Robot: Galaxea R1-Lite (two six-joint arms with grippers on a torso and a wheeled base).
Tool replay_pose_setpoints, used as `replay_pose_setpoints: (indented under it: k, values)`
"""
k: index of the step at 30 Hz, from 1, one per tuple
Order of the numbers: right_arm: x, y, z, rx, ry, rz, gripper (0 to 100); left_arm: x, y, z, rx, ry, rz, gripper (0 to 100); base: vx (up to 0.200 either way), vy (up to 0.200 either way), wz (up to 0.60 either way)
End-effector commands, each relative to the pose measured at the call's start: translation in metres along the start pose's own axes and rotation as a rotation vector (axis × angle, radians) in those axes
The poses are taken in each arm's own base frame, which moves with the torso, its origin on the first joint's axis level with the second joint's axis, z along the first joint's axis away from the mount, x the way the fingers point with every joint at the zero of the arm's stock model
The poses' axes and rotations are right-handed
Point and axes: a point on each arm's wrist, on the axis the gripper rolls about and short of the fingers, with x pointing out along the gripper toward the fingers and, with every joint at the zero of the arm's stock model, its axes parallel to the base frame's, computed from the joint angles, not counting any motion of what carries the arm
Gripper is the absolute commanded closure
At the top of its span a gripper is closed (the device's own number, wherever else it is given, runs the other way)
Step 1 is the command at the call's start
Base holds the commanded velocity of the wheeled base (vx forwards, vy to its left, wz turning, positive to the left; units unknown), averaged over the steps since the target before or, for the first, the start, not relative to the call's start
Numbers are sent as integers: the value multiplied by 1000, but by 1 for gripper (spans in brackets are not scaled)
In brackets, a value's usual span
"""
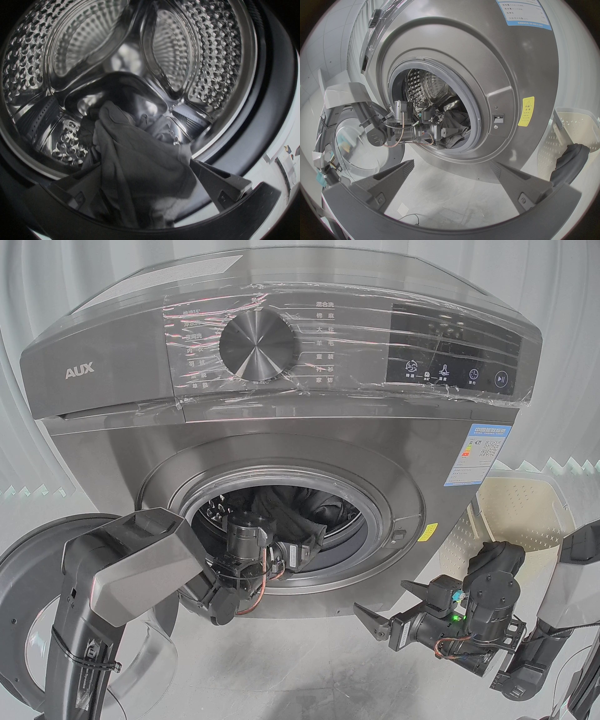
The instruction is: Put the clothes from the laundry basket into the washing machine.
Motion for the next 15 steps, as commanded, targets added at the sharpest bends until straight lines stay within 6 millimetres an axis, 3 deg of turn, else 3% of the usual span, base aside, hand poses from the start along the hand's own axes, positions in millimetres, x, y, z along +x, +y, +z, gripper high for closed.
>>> replay_pose_setpoints:
  k: [1,11,12,15]
  values:
    - [0,0,-1,-1,3,1,0,-16,-12,-4,18,54,-31,0,0,0,0]
    - [0,0,-1,-1,3,3,0,-12,-10,-32,34,127,-30,0,0,0,0]
    - [0,0,-1,1,1,1,0,-10,-10,-34,32,129,-30,100,0,0,0]
    - [0,0,-1,-1,1,1,0,-6,-11,-30,28,103,-32,100,0,0,0]
